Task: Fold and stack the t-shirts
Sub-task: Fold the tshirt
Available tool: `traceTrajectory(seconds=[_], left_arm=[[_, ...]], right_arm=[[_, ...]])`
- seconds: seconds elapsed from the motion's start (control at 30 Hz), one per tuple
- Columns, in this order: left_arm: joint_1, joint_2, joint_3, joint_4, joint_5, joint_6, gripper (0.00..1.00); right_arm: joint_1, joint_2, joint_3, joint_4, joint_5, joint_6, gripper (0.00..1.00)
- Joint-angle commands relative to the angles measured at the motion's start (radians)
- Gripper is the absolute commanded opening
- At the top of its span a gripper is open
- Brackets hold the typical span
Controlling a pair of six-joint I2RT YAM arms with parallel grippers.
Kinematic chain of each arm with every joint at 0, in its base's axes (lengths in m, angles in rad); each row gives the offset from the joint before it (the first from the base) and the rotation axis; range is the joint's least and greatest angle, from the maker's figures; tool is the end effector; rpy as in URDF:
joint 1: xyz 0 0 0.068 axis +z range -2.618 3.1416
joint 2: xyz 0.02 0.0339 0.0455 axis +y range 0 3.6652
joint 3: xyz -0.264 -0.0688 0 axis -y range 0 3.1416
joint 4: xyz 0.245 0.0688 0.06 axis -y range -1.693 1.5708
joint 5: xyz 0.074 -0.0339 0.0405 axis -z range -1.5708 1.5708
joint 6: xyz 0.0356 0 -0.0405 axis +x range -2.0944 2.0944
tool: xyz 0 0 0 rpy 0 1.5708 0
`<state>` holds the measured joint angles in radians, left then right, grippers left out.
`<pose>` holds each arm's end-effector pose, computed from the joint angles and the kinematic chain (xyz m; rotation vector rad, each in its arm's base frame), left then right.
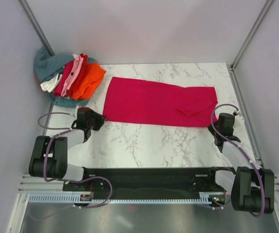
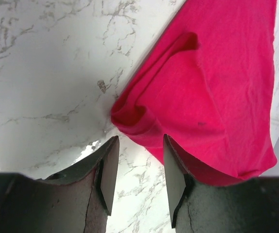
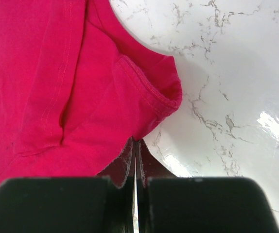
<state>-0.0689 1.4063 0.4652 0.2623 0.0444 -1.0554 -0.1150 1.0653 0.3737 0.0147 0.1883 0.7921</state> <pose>0.2541 -0.0191 0.1425 -1.0822 2.0654 -0.6380 0.2020 -0.0300 0.1662 1.0706 1.9655 0.1568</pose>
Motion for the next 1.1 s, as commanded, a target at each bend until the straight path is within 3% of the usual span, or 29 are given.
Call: traceTrajectory(seconds=[0.0, 0.13, 0.27, 0.37, 0.73, 0.93, 1.03, 1.07], left_arm=[[-0.003, 0.031, 0.023, 0.057, -0.034, -0.018, 0.48], [-0.003, 0.071, 0.049, 0.058, -0.04, -0.006, 0.42], [-0.003, 0.089, 0.072, 0.061, -0.086, 0.031, 0.12], [-0.002, 0.083, 0.099, 0.054, -0.095, 0.092, 0.02], [-0.002, -0.108, 0.127, -0.178, -0.225, 0.196, 0.02], [-0.002, -0.187, 0.015, -0.189, -0.164, 0.16, 0.06], [-0.002, -0.211, -0.029, -0.189, -0.158, 0.152, 0.11], [-0.002, -0.23, -0.039, -0.19, -0.156, 0.146, 0.18]], right_arm=[[-0.003, -0.001, 0.001, 0.028, 0.003, 0.002, 0.0], [-0.003, -0.005, 0.004, 0.027, 0.0, -0.004, 0.0], [-0.002, -0.014, 0.004, 0.024, 0.0, -0.005, 0.0], [-0.003, -0.021, 0.007, 0.016, 0.002, -0.01, 0.0], [-0.005, -0.06, 0.08, -0.107, 0.003, -0.027, 0.0], [-0.005, -0.137, 0.032, -0.136, 0.022, 0.002, 0.0], [-0.005, -0.16, 0.001, -0.136, 0.005, 0.015, 0.0], [-0.005, -0.16, -0.005, -0.136, 0.0, 0.016, 0.0]])
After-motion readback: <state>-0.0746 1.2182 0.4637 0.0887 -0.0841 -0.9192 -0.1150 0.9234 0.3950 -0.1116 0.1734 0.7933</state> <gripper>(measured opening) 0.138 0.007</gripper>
